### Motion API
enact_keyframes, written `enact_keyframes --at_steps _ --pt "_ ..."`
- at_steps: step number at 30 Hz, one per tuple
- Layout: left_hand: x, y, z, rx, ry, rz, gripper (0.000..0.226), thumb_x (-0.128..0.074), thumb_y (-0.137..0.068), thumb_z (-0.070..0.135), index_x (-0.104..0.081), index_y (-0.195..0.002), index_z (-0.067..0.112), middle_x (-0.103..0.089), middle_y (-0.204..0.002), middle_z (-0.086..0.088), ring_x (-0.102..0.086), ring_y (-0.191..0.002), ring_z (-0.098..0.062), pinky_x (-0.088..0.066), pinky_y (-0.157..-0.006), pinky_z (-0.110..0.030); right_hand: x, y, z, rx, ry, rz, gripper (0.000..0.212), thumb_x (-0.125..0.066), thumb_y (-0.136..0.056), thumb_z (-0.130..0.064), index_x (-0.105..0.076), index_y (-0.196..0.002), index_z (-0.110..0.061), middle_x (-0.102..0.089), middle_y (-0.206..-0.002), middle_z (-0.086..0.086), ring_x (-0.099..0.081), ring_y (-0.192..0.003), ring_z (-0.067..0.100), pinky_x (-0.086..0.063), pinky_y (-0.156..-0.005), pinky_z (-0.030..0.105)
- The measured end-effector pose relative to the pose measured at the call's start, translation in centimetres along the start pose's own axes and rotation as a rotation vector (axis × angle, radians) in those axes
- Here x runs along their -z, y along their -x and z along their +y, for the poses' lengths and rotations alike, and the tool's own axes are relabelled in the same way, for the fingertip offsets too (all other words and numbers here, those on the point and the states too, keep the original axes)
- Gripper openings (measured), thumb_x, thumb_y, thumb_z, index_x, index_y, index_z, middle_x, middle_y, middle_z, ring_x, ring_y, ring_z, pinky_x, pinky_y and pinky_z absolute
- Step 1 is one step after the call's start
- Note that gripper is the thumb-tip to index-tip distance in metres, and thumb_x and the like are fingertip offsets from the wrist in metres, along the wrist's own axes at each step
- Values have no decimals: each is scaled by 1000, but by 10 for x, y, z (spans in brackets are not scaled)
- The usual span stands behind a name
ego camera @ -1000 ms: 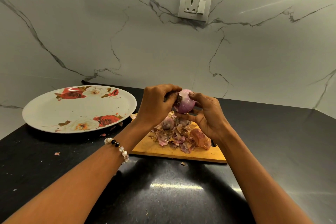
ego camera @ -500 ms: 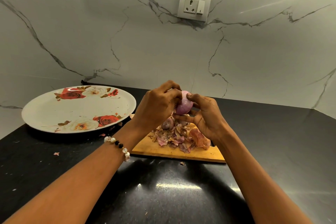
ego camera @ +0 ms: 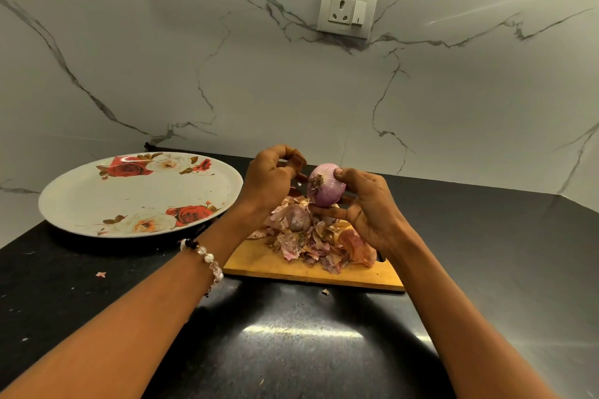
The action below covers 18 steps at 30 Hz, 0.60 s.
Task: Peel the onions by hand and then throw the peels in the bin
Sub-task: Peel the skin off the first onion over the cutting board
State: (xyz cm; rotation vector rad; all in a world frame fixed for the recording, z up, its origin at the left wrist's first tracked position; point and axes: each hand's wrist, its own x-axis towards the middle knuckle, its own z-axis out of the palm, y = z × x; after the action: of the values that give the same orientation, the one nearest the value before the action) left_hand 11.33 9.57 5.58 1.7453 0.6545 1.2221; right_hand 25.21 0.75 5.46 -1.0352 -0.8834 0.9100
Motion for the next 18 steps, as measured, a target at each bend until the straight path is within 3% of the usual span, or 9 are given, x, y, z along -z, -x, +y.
enact_keyframes --at_steps 4,7,13,15,18 --pt "-3 3 -1 -203 -174 -18 17 -65 -87 6 -71 -102 11 -70 -98 -3 -68 -82 -12 -59 -71 -26 4 -2 -1 6 9 -6 15 -56 -95 -9 -62 -102 2 -66 -104 21 -69 -89 39 -59 -72 52" --pt "-4 3 -5 -424 -342 23 16 -74 -79 8 -75 -95 7 -72 -93 -6 -63 -75 -8 -55 -70 -14 5 -3 2 17 50 -23 15 -56 -95 -10 -64 -104 -1 -66 -108 21 -66 -99 43 -59 -73 53" --pt "2 -5 -11 -513 -476 -44 9 -73 -79 2 -72 -88 3 -65 -95 -7 -59 -75 -11 -46 -65 -3 4 -3 5 40 157 -43 16 -56 -95 -8 -64 -109 -7 -64 -113 18 -67 -100 34 -61 -72 49" --pt "0 -6 -13 -530 -538 -86 9 -66 -83 -2 -68 -91 2 -60 -99 -8 -55 -80 -12 -42 -68 -3 4 -3 5 48 194 -51 19 -56 -96 -8 -63 -113 -5 -64 -114 18 -66 -101 32 -61 -72 49" --pt "-3 -3 -14 -538 -598 -120 10 -57 -87 -3 -61 -96 0 -50 -110 -12 -54 -86 -17 -48 -74 -17 3 -3 6 67 209 -55 21 -55 -96 -8 -63 -115 -5 -64 -114 16 -66 -104 33 -61 -72 49"
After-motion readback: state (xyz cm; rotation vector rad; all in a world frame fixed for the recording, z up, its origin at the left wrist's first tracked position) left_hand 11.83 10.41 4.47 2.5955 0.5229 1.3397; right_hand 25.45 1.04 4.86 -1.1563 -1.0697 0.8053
